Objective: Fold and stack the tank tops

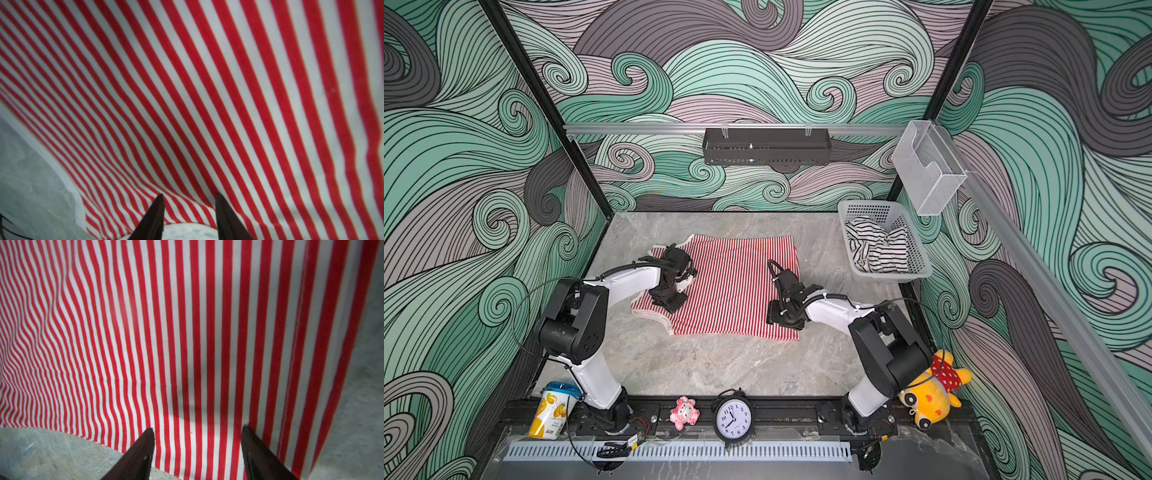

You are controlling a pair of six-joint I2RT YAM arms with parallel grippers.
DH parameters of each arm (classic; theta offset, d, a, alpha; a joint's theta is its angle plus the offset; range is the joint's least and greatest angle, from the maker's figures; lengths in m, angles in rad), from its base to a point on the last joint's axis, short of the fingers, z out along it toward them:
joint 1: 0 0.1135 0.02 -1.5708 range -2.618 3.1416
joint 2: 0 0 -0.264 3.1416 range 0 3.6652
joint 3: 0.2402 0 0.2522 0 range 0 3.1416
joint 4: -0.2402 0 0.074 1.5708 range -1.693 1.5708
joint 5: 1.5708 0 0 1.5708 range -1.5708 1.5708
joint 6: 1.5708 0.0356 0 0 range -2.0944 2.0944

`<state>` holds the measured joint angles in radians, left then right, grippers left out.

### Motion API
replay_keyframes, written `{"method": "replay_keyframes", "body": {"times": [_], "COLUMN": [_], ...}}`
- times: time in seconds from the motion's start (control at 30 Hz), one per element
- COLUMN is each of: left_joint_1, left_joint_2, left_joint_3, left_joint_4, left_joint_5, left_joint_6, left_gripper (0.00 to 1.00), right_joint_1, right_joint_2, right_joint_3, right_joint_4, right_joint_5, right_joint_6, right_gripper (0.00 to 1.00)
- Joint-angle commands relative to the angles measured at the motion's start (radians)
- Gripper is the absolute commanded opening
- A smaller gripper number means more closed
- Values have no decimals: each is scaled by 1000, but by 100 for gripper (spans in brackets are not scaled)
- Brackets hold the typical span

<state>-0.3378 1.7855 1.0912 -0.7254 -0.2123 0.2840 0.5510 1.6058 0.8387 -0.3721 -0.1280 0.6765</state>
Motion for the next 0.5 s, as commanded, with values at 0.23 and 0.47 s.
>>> {"method": "replay_keyframes", "body": {"times": [0.23, 0.47], "left_joint_1": [-65, -78], "left_joint_2": [-65, -212], "left_joint_3": [-77, -103], "left_joint_4": [-38, -39], "left_joint_5": [13, 63], "left_joint_6": [-34, -12], "left_gripper": [43, 45], "right_joint_1": [-109, -108], "right_joint_2": [-104, -322], "right_joint_3": [-50, -186], "right_joint_4": [-54, -62], "right_joint_5": [-33, -14], "right_joint_6": [-61, 58], "right_gripper": [69, 68]}}
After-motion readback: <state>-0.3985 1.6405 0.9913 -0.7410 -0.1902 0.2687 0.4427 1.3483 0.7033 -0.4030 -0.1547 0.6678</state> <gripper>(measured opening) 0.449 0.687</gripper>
